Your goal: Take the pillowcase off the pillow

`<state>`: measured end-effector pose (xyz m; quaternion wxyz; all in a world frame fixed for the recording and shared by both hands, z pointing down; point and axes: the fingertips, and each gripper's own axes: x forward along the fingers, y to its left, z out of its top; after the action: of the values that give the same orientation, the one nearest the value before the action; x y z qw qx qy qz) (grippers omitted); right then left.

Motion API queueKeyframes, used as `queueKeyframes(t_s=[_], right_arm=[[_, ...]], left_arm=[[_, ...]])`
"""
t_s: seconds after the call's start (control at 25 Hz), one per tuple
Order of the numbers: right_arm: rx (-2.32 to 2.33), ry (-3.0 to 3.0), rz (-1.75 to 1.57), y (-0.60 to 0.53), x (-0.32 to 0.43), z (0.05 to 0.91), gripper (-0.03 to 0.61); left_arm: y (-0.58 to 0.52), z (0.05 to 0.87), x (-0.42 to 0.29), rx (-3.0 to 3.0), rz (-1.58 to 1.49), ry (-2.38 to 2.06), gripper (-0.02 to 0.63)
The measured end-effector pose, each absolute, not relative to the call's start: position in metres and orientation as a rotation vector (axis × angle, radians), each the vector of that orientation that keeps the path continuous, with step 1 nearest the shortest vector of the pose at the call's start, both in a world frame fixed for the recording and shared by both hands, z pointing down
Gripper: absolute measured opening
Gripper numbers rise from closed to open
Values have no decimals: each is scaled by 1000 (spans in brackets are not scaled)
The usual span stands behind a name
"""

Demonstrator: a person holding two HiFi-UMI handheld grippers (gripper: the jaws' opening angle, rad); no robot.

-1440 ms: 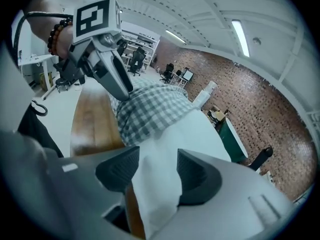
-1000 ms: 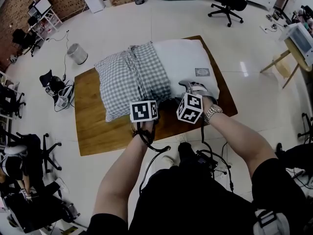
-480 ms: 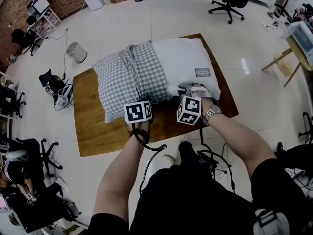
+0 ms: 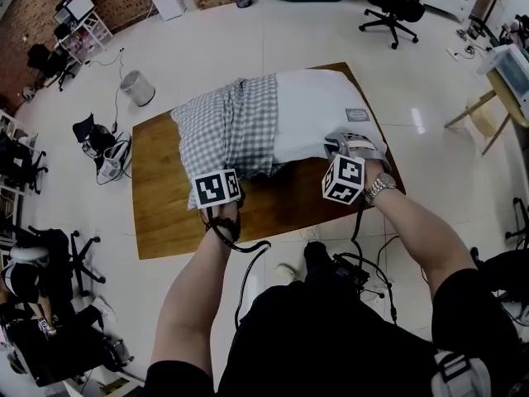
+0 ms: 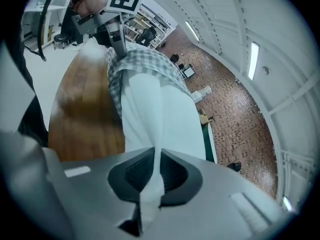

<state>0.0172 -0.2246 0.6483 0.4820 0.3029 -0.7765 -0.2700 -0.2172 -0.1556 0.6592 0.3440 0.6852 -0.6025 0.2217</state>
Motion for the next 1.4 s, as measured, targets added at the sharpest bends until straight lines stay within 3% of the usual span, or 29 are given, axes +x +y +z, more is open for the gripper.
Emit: queueKeyframes(t_s=[0.76,1.08,1.4], right_arm=[[748,-1894,-478,-193,28,646,23],[663,-1941,-327,-145,9,628,189],[662,-2017,-286,-121,-14,589,202]], left_arm=[[-117,655,-269,1713,607,-1581,18],[-84,622,-240,1836,694,-1481,38],[-85,579,-233,1954,658,-1504,38]])
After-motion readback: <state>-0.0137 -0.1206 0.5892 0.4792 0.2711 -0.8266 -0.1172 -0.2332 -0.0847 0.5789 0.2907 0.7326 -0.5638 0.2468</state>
